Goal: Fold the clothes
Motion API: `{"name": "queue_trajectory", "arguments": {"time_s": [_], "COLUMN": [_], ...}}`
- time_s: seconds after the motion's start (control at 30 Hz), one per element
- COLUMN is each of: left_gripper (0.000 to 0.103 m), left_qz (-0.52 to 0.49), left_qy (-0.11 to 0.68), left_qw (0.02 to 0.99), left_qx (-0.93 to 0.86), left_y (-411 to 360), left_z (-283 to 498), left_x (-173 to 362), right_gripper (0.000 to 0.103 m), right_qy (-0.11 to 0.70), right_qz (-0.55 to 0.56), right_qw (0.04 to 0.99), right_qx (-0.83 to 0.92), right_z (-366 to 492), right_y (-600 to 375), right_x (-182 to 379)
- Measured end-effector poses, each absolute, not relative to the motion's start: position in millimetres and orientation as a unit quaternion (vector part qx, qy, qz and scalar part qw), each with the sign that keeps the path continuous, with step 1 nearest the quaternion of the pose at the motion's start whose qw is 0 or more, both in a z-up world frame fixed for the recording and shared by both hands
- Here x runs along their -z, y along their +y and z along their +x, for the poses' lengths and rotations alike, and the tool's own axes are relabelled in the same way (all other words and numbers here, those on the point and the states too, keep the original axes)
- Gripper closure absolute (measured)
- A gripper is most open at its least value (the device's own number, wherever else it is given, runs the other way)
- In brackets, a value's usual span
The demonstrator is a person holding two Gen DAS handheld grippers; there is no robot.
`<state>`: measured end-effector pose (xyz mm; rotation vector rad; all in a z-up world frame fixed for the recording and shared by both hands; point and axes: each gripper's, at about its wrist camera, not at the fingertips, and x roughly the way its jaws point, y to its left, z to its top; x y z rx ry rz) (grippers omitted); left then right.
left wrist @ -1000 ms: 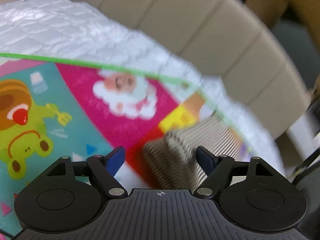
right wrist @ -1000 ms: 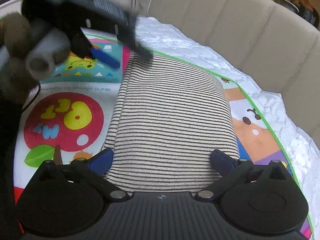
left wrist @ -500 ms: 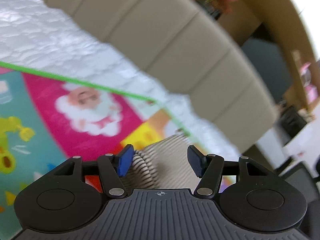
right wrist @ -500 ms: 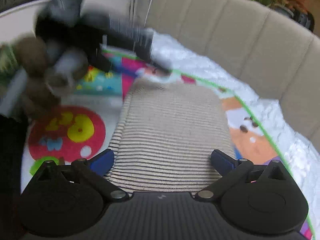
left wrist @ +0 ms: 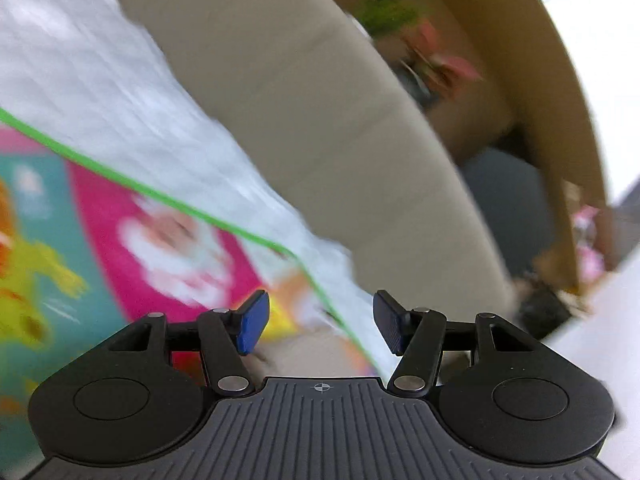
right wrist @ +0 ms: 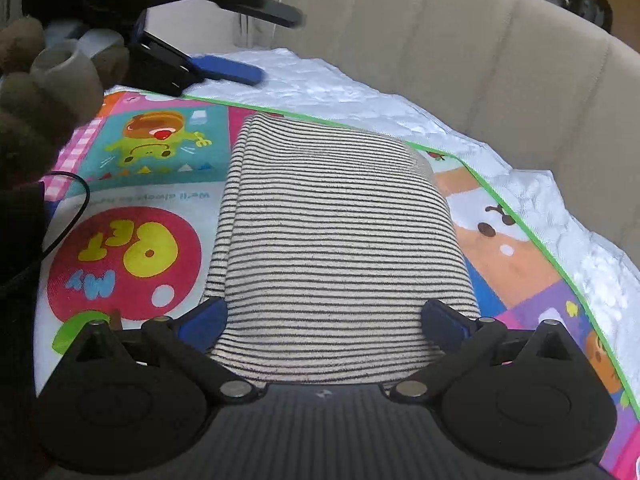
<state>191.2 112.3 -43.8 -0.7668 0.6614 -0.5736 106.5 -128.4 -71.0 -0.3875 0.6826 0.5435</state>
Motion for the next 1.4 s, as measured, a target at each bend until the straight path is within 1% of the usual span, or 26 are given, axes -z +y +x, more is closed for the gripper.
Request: {"name": "queue_trajectory", "arguments": {"time_s": [0.03, 0.13, 0.23, 0.37, 0.43, 0.5, 0.57, 0.63, 0.77, 0.93, 1.2, 1.3, 1.37, 1.4], "left_gripper": [0.041, 0.042, 0.043, 0.043, 0.043, 0.043, 0.043, 0.043, 0.043, 0.043, 0.043, 0.043, 0.042, 0.042], "left_qz": [-0.364, -0.291, -0.257, -0.259, -0.254, -0.248, -0.242, -0.247, -0.253, -0.258, -0.249, -0.235, -0.230, -0.229], "left_qy": [0.310, 0.353, 0.366, 0.368, 0.370, 0.370, 0.371, 0.372, 0.373, 0.374, 0.374, 0.371, 0.371, 0.370], "left_qw": [0.829, 0.845, 0.854, 0.853, 0.853, 0.855, 0.857, 0.855, 0.853, 0.850, 0.854, 0.859, 0.861, 0.861], "left_qx": [0.290, 0.277, 0.266, 0.266, 0.267, 0.266, 0.263, 0.263, 0.264, 0.268, 0.264, 0.263, 0.263, 0.263], "left_y": [109, 82, 77, 80, 80, 79, 79, 80, 82, 82, 79, 76, 75, 75], "left_z": [192, 202, 203, 202, 202, 198, 198, 199, 199, 200, 202, 202, 201, 201], "left_x": [43, 57, 65, 68, 69, 69, 69, 70, 70, 70, 74, 74, 73, 74], "right_gripper": [0.000, 0.000, 0.000, 0.000, 0.000, 0.000, 0.000, 0.000, 0.000, 0.000, 0.000, 0.000, 0.000, 0.000], "right_qy": [0.327, 0.320, 0.304, 0.309, 0.344, 0.344, 0.340, 0.347, 0.354, 0.402, 0.395, 0.394, 0.373, 0.360], "right_qz": [-0.189, -0.199, -0.194, -0.185, -0.181, -0.166, -0.187, -0.172, -0.098, -0.067, -0.071, -0.067, -0.039, -0.042], "right_qw": [0.888, 0.888, 0.891, 0.895, 0.887, 0.890, 0.887, 0.885, 0.896, 0.884, 0.887, 0.885, 0.892, 0.900], "right_qx": [-0.261, -0.264, -0.274, -0.262, -0.251, -0.249, -0.250, -0.257, -0.250, -0.230, -0.231, -0.239, -0.253, -0.242], "right_z": [106, 102, 98, 100, 107, 104, 101, 104, 107, 114, 110, 113, 117, 125], "right_y": [-128, -126, -125, -125, -126, -126, -119, -123, -148, -158, -152, -154, -163, -165], "right_x": [71, 67, 51, 45, 64, 74, 69, 58, 38, 61, 67, 54, 31, 22]}}
